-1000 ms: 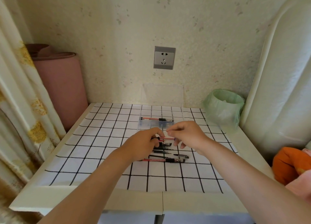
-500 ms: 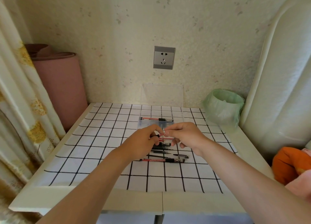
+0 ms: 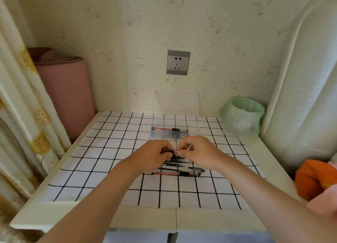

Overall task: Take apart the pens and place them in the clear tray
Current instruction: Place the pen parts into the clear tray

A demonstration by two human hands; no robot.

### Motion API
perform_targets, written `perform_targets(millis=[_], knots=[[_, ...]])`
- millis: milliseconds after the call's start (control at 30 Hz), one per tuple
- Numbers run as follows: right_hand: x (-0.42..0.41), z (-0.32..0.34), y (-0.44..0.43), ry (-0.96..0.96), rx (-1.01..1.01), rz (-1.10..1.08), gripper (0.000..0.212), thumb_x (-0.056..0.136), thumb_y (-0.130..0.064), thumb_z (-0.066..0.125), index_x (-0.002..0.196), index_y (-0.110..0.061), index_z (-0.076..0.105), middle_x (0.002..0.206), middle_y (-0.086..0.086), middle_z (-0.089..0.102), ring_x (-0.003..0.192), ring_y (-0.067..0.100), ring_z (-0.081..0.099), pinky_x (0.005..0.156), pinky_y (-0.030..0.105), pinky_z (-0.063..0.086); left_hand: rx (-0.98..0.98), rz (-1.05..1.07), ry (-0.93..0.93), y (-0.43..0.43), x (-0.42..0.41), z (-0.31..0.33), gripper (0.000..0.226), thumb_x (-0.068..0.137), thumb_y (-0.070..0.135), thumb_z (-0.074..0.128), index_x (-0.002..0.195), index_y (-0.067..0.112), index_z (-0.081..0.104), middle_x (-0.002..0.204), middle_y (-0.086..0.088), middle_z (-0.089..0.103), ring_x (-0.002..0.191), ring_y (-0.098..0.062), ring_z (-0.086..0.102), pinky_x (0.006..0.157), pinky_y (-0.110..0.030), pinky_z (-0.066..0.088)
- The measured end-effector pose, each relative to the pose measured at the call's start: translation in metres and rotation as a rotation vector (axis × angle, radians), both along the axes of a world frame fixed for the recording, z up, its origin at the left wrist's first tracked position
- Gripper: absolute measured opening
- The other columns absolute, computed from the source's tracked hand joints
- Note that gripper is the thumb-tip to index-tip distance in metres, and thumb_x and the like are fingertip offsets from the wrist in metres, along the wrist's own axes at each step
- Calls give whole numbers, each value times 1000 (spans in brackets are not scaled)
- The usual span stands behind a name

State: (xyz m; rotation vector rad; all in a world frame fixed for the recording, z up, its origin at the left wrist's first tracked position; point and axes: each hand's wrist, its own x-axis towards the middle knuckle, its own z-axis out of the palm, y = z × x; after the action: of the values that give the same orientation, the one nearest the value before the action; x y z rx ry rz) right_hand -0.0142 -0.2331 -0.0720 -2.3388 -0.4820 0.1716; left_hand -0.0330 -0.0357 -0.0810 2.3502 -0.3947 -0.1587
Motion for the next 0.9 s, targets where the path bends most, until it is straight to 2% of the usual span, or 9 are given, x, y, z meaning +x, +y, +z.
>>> perform_targets(millis=[133,200,267,333,467,567,700,800,900], knots=[[-3,-2,0,-51,-184,70,19,95,-46,56,80,-37,63,72,-12,58,61,1,49,59,25,37,35,-38,-21,1,0,-2,12,94,23,60,102,26,68,86,10,68,70,2,57,63,-9,40],[-4,-2,1,-59,-223,88,13,92,-48,59,92,-36,65,82,-15,60,65,-2,49,60,24,36,70,-39,-49,0,0,-2,12,94,24,60,102,27,68,87,10,68,73,-1,58,65,-15,44],[-4,-3,1,-108,-260,72,22,85,-45,68,104,-35,64,98,-17,64,72,-4,51,63,23,37,115,-30,-74,0,1,-2,13,93,26,60,102,28,68,90,10,68,79,-4,61,71,-23,50],[-3,-2,1,-167,-284,56,20,85,-40,70,103,-33,65,103,-16,64,78,1,52,68,25,40,116,-39,-75,0,1,-2,14,93,25,61,104,27,69,92,10,69,83,-5,62,76,-23,51],[-2,-1,1,-164,-351,111,21,94,-42,59,106,-29,69,102,-12,62,89,10,55,76,31,47,123,-72,-77,0,1,-1,15,93,23,62,106,24,69,84,15,64,72,4,56,64,-7,40],[-3,-2,1,-110,-382,143,30,94,-49,54,115,-32,67,103,-12,63,94,11,58,81,34,49,145,-56,-93,-1,1,-2,12,93,26,62,103,24,69,72,16,57,61,3,51,54,-9,34],[-1,-2,-1,-180,-340,76,25,84,-45,69,106,-35,65,103,-17,62,88,4,55,72,24,44,145,-60,-95,-1,1,-3,11,92,25,63,101,25,69,73,16,58,62,0,52,56,-10,34],[0,-1,-1,-185,-368,104,16,91,-43,63,100,-31,68,97,-17,58,85,5,52,69,25,41,162,-73,-103,-1,1,-2,11,92,26,63,101,23,69,74,16,58,64,0,53,58,-11,37],[-1,-1,-1,-129,-399,148,27,96,-47,51,110,-30,69,101,-12,62,91,11,56,77,32,48,166,-82,-97,-1,2,-3,13,92,25,63,103,22,69,75,16,58,66,-1,55,59,-11,39]])
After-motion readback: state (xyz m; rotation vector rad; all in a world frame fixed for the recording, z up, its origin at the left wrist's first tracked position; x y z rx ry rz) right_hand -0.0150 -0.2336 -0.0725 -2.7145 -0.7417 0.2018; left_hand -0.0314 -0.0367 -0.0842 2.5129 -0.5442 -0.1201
